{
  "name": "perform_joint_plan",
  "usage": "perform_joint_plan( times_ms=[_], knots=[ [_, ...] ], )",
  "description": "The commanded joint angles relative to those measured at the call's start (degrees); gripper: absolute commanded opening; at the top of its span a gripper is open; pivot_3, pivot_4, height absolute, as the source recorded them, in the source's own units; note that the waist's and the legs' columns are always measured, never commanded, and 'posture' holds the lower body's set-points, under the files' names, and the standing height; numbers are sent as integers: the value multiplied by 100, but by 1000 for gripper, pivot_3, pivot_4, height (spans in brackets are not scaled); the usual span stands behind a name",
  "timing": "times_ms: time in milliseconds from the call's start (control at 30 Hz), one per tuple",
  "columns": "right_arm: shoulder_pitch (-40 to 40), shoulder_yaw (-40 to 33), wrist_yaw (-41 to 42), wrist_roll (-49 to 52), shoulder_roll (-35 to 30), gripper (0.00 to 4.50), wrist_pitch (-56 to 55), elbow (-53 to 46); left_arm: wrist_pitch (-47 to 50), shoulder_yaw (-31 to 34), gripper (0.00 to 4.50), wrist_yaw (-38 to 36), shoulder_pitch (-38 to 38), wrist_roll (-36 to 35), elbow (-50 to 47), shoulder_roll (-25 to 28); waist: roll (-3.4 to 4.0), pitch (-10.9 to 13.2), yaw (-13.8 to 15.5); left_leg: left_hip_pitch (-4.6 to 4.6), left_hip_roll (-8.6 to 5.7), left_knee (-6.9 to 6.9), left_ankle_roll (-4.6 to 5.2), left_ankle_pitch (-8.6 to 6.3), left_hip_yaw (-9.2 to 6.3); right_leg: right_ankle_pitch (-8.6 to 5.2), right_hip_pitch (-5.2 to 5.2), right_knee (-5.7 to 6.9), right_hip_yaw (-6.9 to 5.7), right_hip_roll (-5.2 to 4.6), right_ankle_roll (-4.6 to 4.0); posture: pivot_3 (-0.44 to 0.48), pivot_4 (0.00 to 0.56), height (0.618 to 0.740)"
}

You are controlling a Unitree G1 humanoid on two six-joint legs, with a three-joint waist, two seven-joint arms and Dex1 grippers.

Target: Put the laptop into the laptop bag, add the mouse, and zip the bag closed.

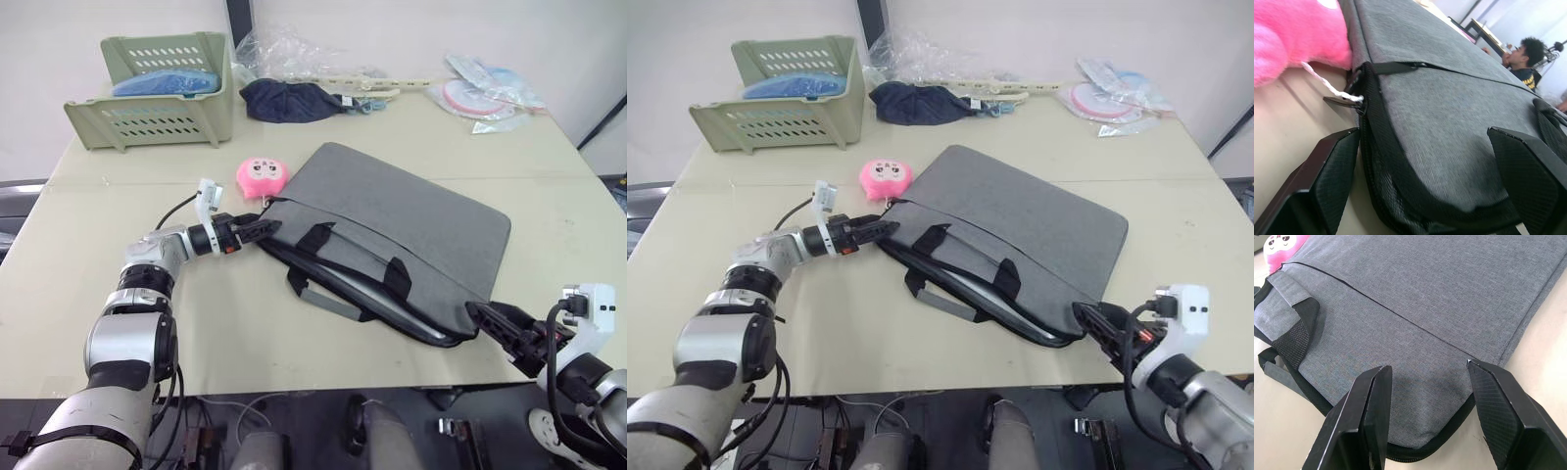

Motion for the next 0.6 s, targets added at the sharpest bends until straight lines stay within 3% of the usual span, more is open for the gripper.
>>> perform_joint_plan(
  times_ms=[33,100,233,367,400,600],
  knots=[
    [139,0,-144,235,-55,2792,-255,-39,109,16,4237,215,21,138,129,-12,2,-7,0,0,0,0,0,0,0,0,0,0,0,0,0,0,150,740],
    [175,77,-229,291,-61,2817,-335,-17,136,-14,3788,221,19,169,125,-30,2,-8,-3,1,0,0,0,0,3,0,0,-1,2,0,0,0,150,740],
    [230,220,-401,375,-73,2817,-480,41,233,24,1917,270,5,183,146,-35,2,-8,-2,1,0,-3,1,0,3,0,0,-3,0,1,0,0,150,740],
    [287,359,-585,483,-109,2817,-633,102,293,20,331,260,23,244,163,-43,2,-8,3,0,-1,-3,2,-1,2,0,0,-4,-1,1,0,0,150,740],
    [295,399,-631,499,-127,2817,-673,129,292,17,91,251,39,260,163,-46,2,-8,0,0,-1,-3,2,-1,3,0,0,-4,-1,1,0,0,150,740],
    [613,529,-806,626,-205,2817,-952,261,305,31,91,243,83,266,147,-55,2,-8,5,1,-1,-5,3,-1,3,0,0,-5,-1,1,0,0,150,740]
  ],
)
